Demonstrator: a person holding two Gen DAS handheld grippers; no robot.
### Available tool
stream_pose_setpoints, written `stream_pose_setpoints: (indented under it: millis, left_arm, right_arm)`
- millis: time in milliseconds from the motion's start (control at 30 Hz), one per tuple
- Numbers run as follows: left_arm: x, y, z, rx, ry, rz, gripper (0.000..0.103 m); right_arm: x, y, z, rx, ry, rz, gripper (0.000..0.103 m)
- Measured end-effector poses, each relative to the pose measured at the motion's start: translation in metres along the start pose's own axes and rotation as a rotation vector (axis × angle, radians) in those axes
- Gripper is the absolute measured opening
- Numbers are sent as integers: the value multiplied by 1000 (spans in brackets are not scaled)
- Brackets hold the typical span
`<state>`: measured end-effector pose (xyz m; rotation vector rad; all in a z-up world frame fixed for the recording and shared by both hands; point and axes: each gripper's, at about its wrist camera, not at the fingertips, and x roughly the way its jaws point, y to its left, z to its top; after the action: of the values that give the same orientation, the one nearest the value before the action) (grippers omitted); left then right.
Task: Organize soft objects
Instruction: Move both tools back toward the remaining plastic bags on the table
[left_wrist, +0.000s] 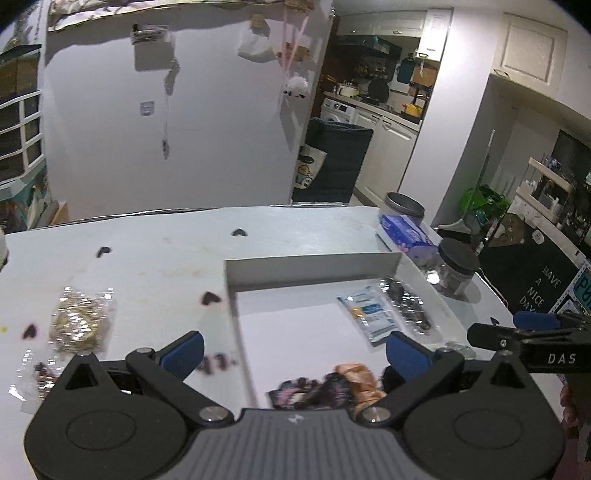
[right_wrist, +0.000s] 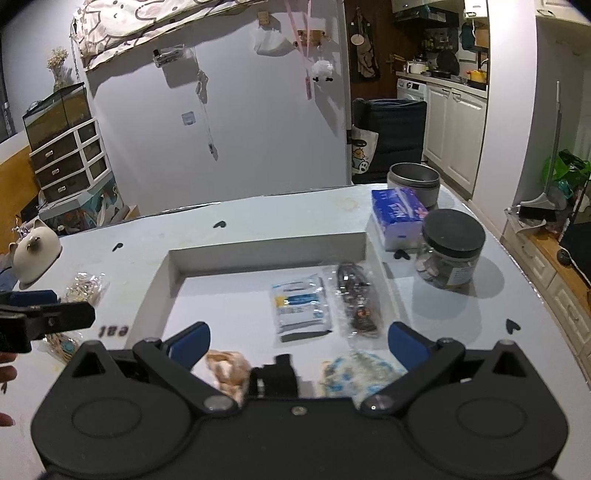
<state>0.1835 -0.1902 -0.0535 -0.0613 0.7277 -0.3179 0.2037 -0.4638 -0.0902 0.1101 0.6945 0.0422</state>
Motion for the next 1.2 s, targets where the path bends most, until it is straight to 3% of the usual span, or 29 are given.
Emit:
stream_pose_setpoints:
  millis: [800, 1200]
  left_arm:
    - [-46, 166, -20, -112, -1, 111, 103]
    - [-42, 231, -42, -316, 91, 130, 103]
  right_arm:
    - [43, 175, 0, -92, 32, 74, 103]
    - [120, 274, -4, -431, 24, 84, 103]
